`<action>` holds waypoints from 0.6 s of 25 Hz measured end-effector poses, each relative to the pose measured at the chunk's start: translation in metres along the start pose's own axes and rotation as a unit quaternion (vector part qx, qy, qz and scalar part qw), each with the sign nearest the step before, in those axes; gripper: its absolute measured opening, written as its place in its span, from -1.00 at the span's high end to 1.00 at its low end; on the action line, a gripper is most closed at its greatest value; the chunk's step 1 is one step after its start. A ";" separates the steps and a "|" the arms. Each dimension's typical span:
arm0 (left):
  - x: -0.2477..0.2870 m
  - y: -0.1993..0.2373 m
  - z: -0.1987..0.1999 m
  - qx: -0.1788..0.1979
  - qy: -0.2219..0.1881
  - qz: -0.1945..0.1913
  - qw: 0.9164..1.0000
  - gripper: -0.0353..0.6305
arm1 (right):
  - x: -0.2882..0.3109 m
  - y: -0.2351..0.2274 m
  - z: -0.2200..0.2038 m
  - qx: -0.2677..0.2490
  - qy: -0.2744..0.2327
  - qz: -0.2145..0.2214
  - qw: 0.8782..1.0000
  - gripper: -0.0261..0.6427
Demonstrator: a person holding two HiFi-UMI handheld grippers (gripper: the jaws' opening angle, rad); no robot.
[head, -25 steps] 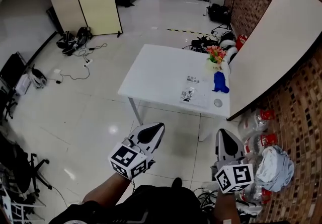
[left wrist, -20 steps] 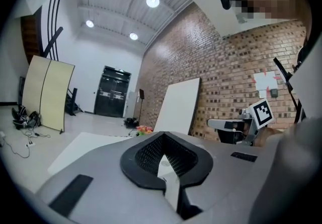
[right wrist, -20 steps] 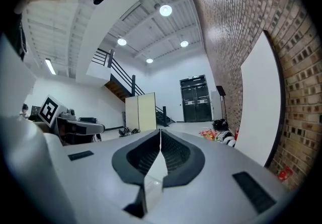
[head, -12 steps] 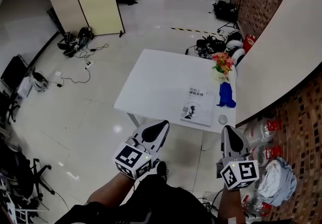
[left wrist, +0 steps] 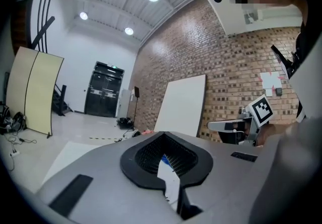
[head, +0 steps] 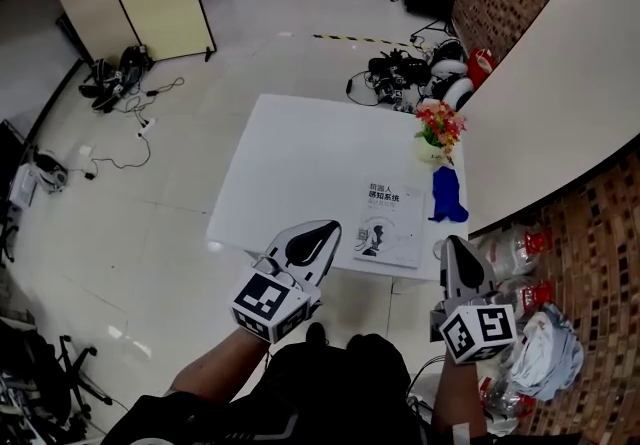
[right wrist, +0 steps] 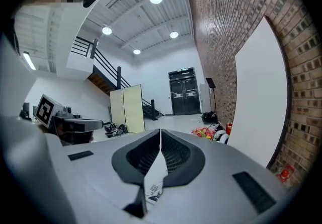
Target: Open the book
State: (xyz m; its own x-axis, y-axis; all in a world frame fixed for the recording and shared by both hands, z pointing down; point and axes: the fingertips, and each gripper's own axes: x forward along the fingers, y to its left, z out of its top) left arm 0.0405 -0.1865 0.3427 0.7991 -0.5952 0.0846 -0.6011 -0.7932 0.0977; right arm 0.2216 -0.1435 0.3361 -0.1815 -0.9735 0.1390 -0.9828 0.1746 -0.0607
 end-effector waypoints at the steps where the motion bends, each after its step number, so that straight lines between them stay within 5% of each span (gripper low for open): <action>1: 0.008 0.004 -0.003 -0.003 0.003 -0.002 1.000 0.91 | 0.008 -0.005 -0.003 0.002 0.007 -0.002 1.000 0.92; 7: 0.057 0.032 -0.012 -0.012 0.016 0.022 1.000 0.91 | 0.061 -0.041 -0.015 0.003 0.031 0.004 0.999 0.92; 15: 0.131 0.061 -0.081 -0.031 0.107 0.061 0.992 0.91 | 0.120 -0.103 -0.083 0.050 0.114 0.017 0.992 0.92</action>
State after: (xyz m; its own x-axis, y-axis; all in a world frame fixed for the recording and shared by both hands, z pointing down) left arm 0.1074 -0.3021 0.4402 0.7048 -0.6396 0.3070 -0.6975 -0.7037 0.1352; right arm 0.2986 -0.2657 0.4414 -0.2297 -0.9064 0.3545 -0.9695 0.1810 -0.1652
